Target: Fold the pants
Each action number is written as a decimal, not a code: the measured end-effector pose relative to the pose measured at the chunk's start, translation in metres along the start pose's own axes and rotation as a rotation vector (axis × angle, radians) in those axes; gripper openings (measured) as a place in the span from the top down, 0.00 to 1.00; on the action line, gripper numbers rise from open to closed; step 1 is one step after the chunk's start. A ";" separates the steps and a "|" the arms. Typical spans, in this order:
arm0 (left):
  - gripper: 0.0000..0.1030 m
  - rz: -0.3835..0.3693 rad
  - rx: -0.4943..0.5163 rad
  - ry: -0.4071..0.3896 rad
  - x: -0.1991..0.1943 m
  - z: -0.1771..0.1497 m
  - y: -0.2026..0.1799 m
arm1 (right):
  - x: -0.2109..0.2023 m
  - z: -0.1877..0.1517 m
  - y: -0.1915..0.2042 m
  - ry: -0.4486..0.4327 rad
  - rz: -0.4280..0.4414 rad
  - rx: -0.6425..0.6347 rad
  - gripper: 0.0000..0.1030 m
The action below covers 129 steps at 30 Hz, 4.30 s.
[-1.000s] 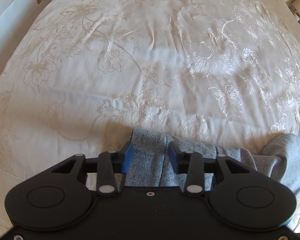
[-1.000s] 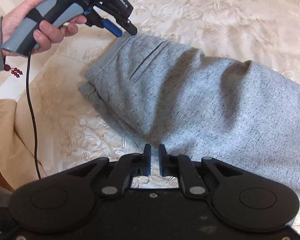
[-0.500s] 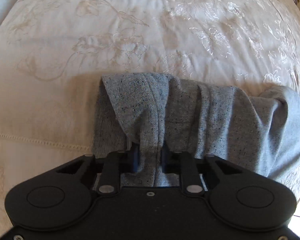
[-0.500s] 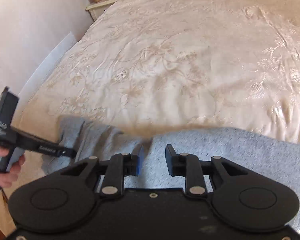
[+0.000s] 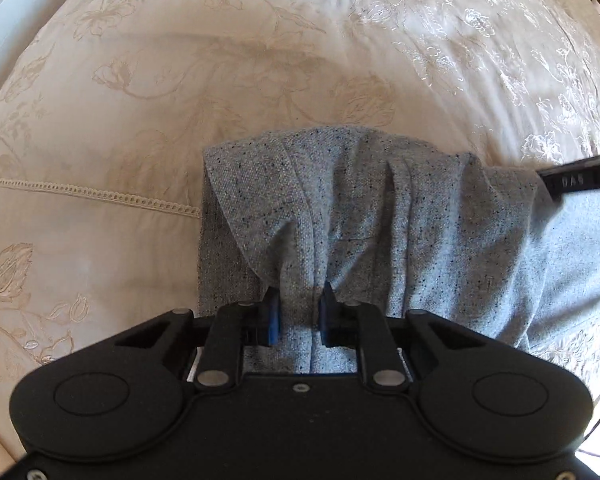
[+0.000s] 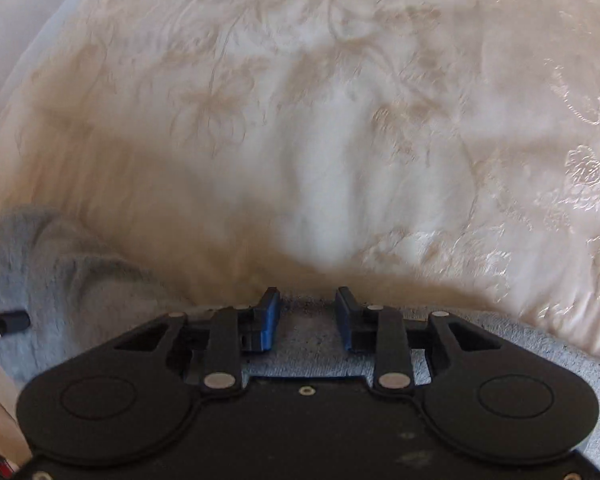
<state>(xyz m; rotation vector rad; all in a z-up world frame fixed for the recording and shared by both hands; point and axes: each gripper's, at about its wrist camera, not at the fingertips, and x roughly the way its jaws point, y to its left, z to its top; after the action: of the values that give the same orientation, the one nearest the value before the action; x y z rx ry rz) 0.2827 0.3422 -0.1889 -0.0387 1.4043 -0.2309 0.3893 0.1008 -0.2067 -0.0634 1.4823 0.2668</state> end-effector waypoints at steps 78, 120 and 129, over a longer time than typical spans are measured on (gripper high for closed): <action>0.72 -0.059 0.292 0.081 0.064 0.060 -0.152 | -0.030 -0.172 -0.065 -0.205 0.085 0.594 0.82; 0.87 0.328 0.020 -0.117 0.089 0.119 -0.240 | -0.078 -0.448 -0.470 -0.436 -0.119 1.288 0.61; 0.87 0.315 0.019 -0.156 0.083 0.112 -0.242 | -0.092 -0.429 -0.458 -0.371 -0.254 1.092 0.93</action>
<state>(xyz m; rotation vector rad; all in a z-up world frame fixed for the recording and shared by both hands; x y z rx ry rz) 0.3714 0.0784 -0.2115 0.1759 1.2333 0.0209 0.0639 -0.4439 -0.2105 0.6377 1.0707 -0.7162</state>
